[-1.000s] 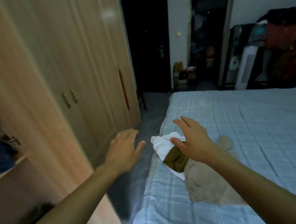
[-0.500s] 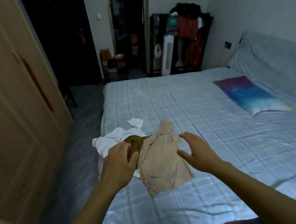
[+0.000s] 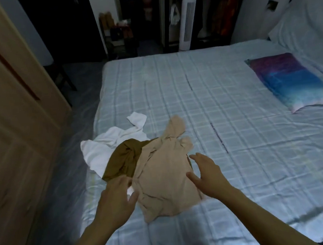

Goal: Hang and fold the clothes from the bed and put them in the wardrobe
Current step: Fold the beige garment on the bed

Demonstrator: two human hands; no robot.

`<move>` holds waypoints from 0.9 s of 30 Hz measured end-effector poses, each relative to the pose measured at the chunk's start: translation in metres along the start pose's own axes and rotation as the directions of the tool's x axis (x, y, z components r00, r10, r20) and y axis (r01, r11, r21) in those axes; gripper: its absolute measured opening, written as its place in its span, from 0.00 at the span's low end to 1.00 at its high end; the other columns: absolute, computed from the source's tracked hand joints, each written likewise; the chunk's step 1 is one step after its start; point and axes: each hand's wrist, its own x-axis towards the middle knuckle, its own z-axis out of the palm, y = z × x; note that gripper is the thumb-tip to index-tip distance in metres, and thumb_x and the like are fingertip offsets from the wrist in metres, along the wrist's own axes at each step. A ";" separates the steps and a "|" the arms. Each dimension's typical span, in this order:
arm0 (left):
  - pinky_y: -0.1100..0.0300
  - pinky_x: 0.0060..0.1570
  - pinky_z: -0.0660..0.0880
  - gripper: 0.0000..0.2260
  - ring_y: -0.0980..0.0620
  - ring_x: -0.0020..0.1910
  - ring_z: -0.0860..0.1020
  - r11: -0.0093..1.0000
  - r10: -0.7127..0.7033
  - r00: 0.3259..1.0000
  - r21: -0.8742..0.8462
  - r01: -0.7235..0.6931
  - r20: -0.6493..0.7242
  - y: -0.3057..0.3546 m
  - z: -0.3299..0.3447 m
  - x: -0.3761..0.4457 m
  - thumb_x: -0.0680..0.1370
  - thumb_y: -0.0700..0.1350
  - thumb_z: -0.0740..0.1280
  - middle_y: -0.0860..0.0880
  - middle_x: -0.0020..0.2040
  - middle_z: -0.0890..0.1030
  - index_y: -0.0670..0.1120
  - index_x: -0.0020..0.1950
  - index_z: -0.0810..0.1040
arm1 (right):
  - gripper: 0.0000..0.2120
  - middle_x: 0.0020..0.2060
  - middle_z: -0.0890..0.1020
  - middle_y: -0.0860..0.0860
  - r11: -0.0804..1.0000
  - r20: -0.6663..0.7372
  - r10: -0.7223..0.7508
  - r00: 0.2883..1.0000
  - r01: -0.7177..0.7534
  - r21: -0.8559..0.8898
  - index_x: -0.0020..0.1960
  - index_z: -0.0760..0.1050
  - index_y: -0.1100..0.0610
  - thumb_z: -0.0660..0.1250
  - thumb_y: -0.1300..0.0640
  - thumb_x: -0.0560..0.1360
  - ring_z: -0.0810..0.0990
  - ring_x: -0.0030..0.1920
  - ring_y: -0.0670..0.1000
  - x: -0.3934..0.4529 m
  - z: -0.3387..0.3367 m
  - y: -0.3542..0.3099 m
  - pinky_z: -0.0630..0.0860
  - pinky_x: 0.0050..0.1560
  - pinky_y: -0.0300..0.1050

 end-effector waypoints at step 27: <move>0.46 0.49 0.78 0.37 0.40 0.58 0.76 0.951 0.110 0.905 0.220 -0.216 0.411 -0.094 0.290 0.076 0.56 0.37 0.79 0.44 0.64 0.75 0.47 0.64 0.73 | 0.27 0.68 0.71 0.57 0.932 0.322 -0.201 0.925 0.282 -0.230 0.66 0.72 0.55 0.73 0.56 0.68 0.71 0.67 0.59 0.076 0.250 0.185 0.75 0.58 0.55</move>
